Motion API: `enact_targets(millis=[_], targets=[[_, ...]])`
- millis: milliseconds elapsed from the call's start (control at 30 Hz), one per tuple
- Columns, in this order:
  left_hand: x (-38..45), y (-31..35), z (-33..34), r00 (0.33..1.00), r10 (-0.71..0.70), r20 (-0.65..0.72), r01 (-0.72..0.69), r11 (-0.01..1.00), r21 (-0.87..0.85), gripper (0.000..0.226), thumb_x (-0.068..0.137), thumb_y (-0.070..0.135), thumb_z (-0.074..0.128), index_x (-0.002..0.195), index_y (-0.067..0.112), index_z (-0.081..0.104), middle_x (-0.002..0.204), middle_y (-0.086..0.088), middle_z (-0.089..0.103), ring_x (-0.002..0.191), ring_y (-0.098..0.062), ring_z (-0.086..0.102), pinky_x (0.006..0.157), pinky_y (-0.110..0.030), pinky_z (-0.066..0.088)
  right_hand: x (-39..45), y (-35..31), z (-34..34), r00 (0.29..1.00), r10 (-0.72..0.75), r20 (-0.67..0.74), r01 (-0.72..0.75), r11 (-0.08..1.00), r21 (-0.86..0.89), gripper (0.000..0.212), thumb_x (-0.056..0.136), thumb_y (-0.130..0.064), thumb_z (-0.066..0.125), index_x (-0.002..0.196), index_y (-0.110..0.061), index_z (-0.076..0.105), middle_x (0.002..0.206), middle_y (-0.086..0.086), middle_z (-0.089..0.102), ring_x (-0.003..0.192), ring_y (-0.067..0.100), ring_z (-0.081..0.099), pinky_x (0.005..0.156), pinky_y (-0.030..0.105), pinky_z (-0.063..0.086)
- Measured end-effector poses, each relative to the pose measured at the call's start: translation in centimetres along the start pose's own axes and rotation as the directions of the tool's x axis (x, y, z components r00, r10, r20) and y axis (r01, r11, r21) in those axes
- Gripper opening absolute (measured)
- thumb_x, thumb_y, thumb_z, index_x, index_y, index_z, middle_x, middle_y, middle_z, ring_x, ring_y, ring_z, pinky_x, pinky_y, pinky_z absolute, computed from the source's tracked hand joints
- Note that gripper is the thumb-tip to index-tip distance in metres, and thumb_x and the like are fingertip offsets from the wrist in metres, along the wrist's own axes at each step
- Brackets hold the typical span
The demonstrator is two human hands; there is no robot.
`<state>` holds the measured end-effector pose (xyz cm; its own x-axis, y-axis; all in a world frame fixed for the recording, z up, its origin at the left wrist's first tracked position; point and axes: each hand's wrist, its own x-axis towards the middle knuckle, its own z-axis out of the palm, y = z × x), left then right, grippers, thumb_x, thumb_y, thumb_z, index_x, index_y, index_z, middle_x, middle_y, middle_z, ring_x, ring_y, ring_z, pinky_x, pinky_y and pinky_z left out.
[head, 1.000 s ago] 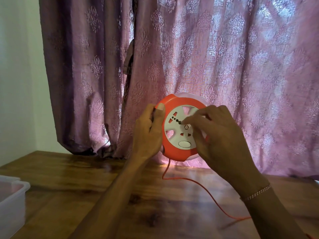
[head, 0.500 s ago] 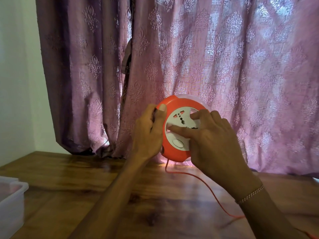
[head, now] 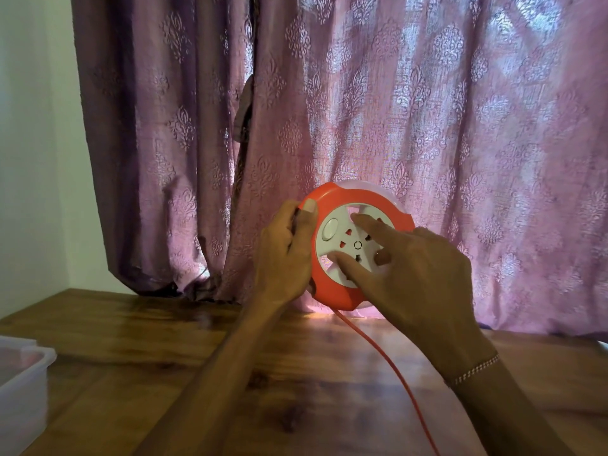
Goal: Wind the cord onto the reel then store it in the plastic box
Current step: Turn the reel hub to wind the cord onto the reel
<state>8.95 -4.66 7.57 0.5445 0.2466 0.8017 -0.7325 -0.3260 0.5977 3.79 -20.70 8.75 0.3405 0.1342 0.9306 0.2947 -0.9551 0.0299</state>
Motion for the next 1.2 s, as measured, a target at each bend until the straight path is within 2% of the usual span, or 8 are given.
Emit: enact_targets(millis=[100, 200, 333, 433, 767, 933, 1067, 1200], targets=[[0.0, 0.0, 0.0, 1.000, 0.005, 0.000, -0.005, 1.000, 0.028, 0.048, 0.097, 0.064, 0.036, 0.090, 0.022, 0.057, 0.079, -0.002, 0.071, 0.078, -0.028, 0.071, 0.072, -0.059, 0.057, 0.0, 0.6, 0.0, 0.999, -0.049, -0.020, 0.050, 0.998, 0.048, 0.049, 0.084, -0.061, 0.067, 0.122, -0.030, 0.070, 0.087, 0.000, 0.071, 0.085, 0.023, 0.054, 0.064, 0.025, 0.034], [-0.1, 0.0, 0.1, 1.000, -0.007, 0.005, 0.007, 1.000, 0.019, 0.045, 0.096, 0.065, 0.036, 0.091, 0.026, 0.057, 0.080, 0.000, 0.072, 0.078, -0.026, 0.072, 0.073, -0.058, 0.058, 0.3, 1.2, -0.1, 0.978, -0.201, -0.051, 0.206, 0.969, 0.135, 0.022, 0.091, -0.030, 0.064, 0.110, -0.023, 0.073, 0.103, 0.005, 0.067, 0.093, 0.027, 0.049, 0.070, 0.036, 0.048], [0.0, 0.0, 0.0, 1.000, -0.024, -0.002, 0.024, 1.000, 0.003, 0.043, 0.096, 0.064, 0.037, 0.093, 0.026, 0.057, 0.083, -0.002, 0.073, 0.081, -0.027, 0.072, 0.074, -0.058, 0.058, 0.4, 1.7, 0.0, 0.926, -0.371, 0.068, 0.354, 0.917, 0.183, 0.050, 0.078, -0.024, 0.034, 0.104, -0.035, 0.075, 0.134, 0.007, 0.058, 0.108, 0.032, 0.049, 0.081, 0.044, 0.053], [0.0, 0.0, -0.1, 1.000, -0.020, -0.014, 0.020, 1.000, -0.010, 0.045, 0.098, 0.063, 0.038, 0.092, 0.022, 0.057, 0.083, -0.006, 0.072, 0.082, -0.032, 0.071, 0.074, -0.059, 0.058, 0.2, 1.4, 0.4, 0.915, -0.382, 0.131, 0.365, 0.921, 0.136, 0.060, 0.075, -0.025, 0.028, 0.108, -0.038, 0.075, 0.141, 0.009, 0.054, 0.112, 0.035, 0.047, 0.086, 0.049, 0.053], [-0.3, 0.3, -0.1, 1.000, -0.015, -0.009, 0.015, 1.000, 0.017, 0.044, 0.100, 0.057, 0.038, 0.096, 0.020, 0.061, 0.085, -0.002, 0.074, 0.081, -0.022, 0.074, 0.073, -0.056, 0.060, -0.1, 0.5, -0.2, 0.955, -0.260, 0.143, 0.261, 0.965, 0.013, 0.055, 0.079, -0.033, 0.035, 0.122, -0.046, 0.066, 0.123, 0.015, 0.058, 0.104, 0.037, 0.053, 0.073, 0.044, 0.046], [-0.4, 0.5, 0.3, 1.000, 0.001, -0.020, 0.000, 1.000, 0.014, 0.051, 0.097, 0.062, 0.036, 0.089, 0.017, 0.057, 0.076, -0.005, 0.068, 0.073, -0.027, 0.067, 0.071, -0.058, 0.055, -0.5, 0.0, 0.0, 0.995, -0.076, 0.067, 0.072, 0.996, 0.058, 0.060, 0.071, -0.041, 0.066, 0.130, -0.048, 0.059, 0.097, 0.008, 0.059, 0.088, 0.030, 0.059, 0.071, 0.039, 0.049], [-0.4, 0.7, 0.2, 0.999, -0.010, -0.039, 0.009, 1.000, -0.011, 0.049, 0.100, 0.056, 0.040, 0.088, 0.011, 0.056, 0.078, -0.011, 0.068, 0.077, -0.032, 0.067, 0.071, -0.057, 0.055, -0.2, -0.7, -0.1, 0.997, 0.078, -0.002, -0.078, 0.994, 0.080, 0.063, 0.077, -0.072, 0.054, 0.131, -0.040, 0.061, 0.081, 0.003, 0.071, 0.074, 0.029, 0.067, 0.069, 0.039, 0.054], [-0.4, 1.1, 0.1, 0.998, -0.023, -0.051, 0.022, 1.000, -0.020, 0.045, 0.101, 0.051, 0.040, 0.087, 0.012, 0.056, 0.079, -0.012, 0.069, 0.074, -0.029, 0.066, 0.070, -0.054, 0.055, -0.1, -0.4, 0.2, 1.000, 0.027, -0.012, -0.026, 0.997, 0.068, 0.060, 0.083, -0.070, 0.053, 0.129, -0.033, 0.064, 0.082, 0.002, 0.071, 0.080, 0.029, 0.062, 0.071, 0.040, 0.049]])
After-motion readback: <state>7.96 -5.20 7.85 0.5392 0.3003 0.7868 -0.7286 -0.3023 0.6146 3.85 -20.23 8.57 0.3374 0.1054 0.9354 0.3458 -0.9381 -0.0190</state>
